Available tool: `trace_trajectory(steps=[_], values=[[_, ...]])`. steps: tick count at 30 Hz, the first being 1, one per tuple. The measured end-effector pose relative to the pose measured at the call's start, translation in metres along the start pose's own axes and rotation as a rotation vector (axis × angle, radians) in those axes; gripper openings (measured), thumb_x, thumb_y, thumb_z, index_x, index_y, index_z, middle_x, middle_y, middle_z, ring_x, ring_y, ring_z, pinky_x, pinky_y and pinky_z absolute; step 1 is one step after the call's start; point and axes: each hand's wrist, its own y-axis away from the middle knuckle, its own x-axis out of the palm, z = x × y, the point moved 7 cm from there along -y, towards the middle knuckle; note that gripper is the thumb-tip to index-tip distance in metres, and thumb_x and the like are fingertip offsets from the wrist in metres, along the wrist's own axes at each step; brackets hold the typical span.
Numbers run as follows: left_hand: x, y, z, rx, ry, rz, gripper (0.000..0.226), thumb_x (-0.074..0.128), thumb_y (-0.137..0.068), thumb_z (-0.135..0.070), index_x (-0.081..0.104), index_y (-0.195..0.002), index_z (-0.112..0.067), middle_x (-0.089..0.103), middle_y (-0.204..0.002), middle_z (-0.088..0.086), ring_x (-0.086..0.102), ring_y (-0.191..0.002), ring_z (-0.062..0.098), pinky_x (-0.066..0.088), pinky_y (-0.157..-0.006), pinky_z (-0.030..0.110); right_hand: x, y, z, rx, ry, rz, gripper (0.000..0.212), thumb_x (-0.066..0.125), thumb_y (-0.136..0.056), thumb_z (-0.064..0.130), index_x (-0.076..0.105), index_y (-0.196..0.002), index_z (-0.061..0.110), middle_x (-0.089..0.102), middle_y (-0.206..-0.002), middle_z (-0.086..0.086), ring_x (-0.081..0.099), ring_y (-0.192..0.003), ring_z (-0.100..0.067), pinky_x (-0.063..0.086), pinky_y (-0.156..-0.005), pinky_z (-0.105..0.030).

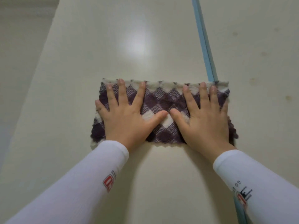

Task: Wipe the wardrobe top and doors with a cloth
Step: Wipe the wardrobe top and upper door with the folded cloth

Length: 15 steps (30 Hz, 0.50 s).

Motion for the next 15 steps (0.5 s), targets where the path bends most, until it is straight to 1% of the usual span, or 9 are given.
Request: trace_trajectory(steps=[3,6,8,15], values=[[0.001,0.009,0.001,0.002,-0.002,0.03,0.091,0.004,-0.058,-0.092,-0.014,-0.137,-0.051,-0.02,-0.154,0.004,-0.023,-0.138,0.031,-0.011,-0.105,0.061,0.003,0.014,0.0,0.049,0.031,0.037,0.076,-0.002,-0.076,0.073,-0.006,-0.145,0.041,-0.008,-0.157,-0.006,-0.014,-0.142,-0.024,-0.007,-0.111,-0.054],[-0.002,0.011,0.009,0.022,-0.016,0.049,0.091,0.005,-0.058,-0.091,-0.015,-0.137,-0.051,-0.021,-0.153,0.005,-0.024,-0.137,0.032,-0.011,-0.105,0.062,0.004,0.017,0.008,0.092,0.053,0.066,0.073,-0.002,-0.079,0.074,-0.01,-0.144,0.041,-0.011,-0.157,-0.007,-0.016,-0.141,-0.026,-0.007,-0.11,-0.056],[-0.004,0.01,0.018,0.017,-0.024,0.045,0.091,0.005,-0.058,-0.091,-0.015,-0.137,-0.05,-0.02,-0.154,0.005,-0.024,-0.138,0.032,-0.01,-0.105,0.062,0.005,0.018,0.017,0.11,0.048,0.085,0.075,-0.001,-0.077,0.074,-0.011,-0.144,0.041,-0.013,-0.156,-0.007,-0.018,-0.141,-0.027,-0.006,-0.109,-0.058],[-0.021,0.016,0.091,-0.068,-0.056,0.008,0.091,0.004,-0.057,-0.093,-0.014,-0.137,-0.052,-0.015,-0.155,0.005,-0.016,-0.14,0.031,-0.003,-0.107,0.062,0.014,0.02,0.089,0.036,-0.002,0.064,0.074,0.001,-0.078,0.071,-0.014,-0.143,0.039,-0.017,-0.155,-0.009,-0.02,-0.14,-0.032,-0.008,-0.105,-0.064]])
